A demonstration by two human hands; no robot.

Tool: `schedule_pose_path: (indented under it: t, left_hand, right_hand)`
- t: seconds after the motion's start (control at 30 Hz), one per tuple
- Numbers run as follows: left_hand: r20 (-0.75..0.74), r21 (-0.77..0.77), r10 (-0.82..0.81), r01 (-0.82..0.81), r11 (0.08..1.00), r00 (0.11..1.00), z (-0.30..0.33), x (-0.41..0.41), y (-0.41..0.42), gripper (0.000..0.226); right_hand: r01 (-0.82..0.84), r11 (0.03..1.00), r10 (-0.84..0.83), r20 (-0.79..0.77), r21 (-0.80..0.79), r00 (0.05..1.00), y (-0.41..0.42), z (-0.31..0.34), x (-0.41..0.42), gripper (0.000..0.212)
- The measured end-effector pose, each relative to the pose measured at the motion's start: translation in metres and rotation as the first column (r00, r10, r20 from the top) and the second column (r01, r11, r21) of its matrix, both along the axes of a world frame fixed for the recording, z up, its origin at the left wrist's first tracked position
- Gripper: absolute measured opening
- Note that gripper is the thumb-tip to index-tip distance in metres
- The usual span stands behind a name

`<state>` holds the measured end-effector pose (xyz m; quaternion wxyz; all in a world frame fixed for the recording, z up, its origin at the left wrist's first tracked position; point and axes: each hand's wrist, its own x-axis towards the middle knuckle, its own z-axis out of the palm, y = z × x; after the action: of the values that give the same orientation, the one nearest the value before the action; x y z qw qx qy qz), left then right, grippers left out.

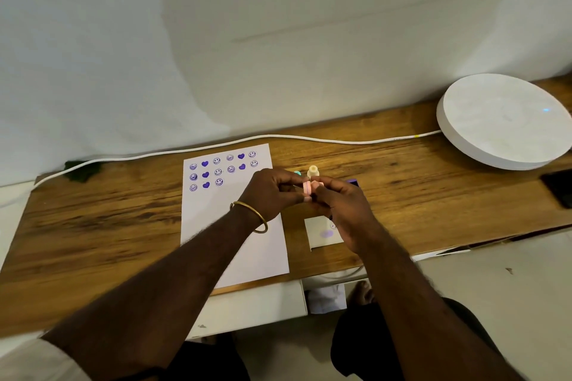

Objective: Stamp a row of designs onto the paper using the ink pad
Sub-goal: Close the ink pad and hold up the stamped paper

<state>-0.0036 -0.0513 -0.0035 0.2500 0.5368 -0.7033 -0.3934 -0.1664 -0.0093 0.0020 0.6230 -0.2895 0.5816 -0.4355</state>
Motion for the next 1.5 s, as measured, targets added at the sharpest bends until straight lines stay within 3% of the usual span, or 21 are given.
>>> schedule_pose_path:
  t: [0.17,0.27,0.33,0.47,0.57,0.63,0.77,1.13,1.2,1.33,1.5]
  left_hand:
    - [0.026,0.005,-0.040,0.040,0.999,0.999,0.003,-0.011,0.004,0.052]
    - [-0.027,0.081,0.010,-0.008,0.997,1.000,-0.003,-0.018,0.015,0.063]
    - [0.020,0.118,0.011,-0.013,0.993,1.000,-0.009,-0.018,0.020,0.062]
    - [0.273,0.216,-0.115,0.056,0.975,0.955,-0.022,-0.017,0.030,0.080]
    - [0.442,0.220,-0.224,0.137,0.966,0.868,-0.029,-0.017,0.038,0.095]
    - [0.500,0.212,-0.269,0.184,0.960,0.823,-0.032,-0.018,0.041,0.098]
    - [0.534,0.187,-0.294,0.229,0.955,0.793,-0.038,-0.021,0.045,0.099]
    - [0.482,0.149,-0.264,0.218,0.964,0.836,-0.035,-0.019,0.046,0.090]
    - [0.445,0.134,-0.213,0.171,0.976,0.870,-0.032,-0.020,0.048,0.084]
    - [0.260,0.211,0.040,-0.097,0.973,0.965,-0.020,-0.023,0.055,0.079]
    - [0.133,0.417,0.389,-0.407,0.813,0.912,-0.014,-0.031,0.062,0.058]
  right_hand:
    - [0.097,0.994,-0.100,-0.061,-0.048,0.993,-0.001,-0.002,0.001,0.028]
    - [0.282,0.957,-0.290,-0.205,-0.070,0.935,-0.004,-0.008,-0.006,0.030]
    - [0.339,0.929,-0.371,-0.344,-0.150,0.863,-0.007,-0.012,-0.014,0.030]
    - [0.170,0.931,-0.341,-0.602,-0.324,0.722,-0.015,-0.017,-0.019,0.023]
    - [0.005,0.945,-0.269,-0.772,-0.326,0.576,-0.027,-0.025,-0.017,0.030]
    - [-0.061,0.952,-0.224,-0.818,-0.300,0.530,-0.035,-0.030,-0.015,0.032]
    - [-0.099,0.968,-0.154,-0.859,-0.230,0.488,-0.045,-0.039,-0.013,0.032]
    - [-0.190,0.968,-0.086,-0.925,-0.166,0.369,-0.048,-0.041,-0.013,0.033]
    - [-0.207,0.964,-0.080,-0.921,-0.169,0.381,-0.046,-0.037,-0.014,0.041]
    - [-0.164,0.971,-0.077,-0.877,-0.174,0.474,-0.037,-0.020,-0.023,0.050]
    - [-0.056,0.992,-0.067,-0.840,-0.116,0.539,-0.008,-0.008,-0.043,0.040]
